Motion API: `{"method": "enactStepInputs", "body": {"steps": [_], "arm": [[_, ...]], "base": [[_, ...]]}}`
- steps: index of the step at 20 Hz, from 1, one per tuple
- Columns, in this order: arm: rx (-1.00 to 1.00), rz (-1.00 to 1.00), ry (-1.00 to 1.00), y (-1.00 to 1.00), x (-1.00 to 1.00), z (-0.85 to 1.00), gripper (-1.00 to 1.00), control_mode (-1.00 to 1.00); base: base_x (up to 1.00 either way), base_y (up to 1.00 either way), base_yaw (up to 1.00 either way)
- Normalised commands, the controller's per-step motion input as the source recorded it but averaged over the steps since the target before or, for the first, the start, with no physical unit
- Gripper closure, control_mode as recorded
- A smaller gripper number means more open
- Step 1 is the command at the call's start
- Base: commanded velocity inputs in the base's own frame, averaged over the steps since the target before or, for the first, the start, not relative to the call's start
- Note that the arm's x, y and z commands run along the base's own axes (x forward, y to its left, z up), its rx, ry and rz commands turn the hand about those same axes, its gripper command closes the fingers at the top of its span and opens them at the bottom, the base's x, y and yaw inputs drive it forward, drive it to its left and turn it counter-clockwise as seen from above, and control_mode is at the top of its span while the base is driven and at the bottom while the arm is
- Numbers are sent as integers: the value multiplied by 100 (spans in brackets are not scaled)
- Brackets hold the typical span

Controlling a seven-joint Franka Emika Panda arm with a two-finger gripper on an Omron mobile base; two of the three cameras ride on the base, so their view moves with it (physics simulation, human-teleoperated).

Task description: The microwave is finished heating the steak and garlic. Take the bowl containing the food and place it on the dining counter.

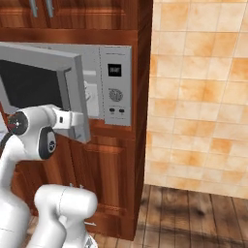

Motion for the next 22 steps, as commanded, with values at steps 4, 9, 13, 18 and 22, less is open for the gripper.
{"method": "enactStepInputs", "body": {"steps": [4,9,13,18,22], "arm": [[-1,0,-4,68,-100,63,100,-100],[-4,0,-1,84,-100,75,100,-100],[-5,5,-2,36,-100,17,-100,-100],[0,11,-16,-28,-100,-34,-100,-100],[0,8,-32,-30,-100,-48,-100,-100]], "base": [[0,0,0],[0,0,0],[0,0,0],[0,0,0],[0,0,0]]}}
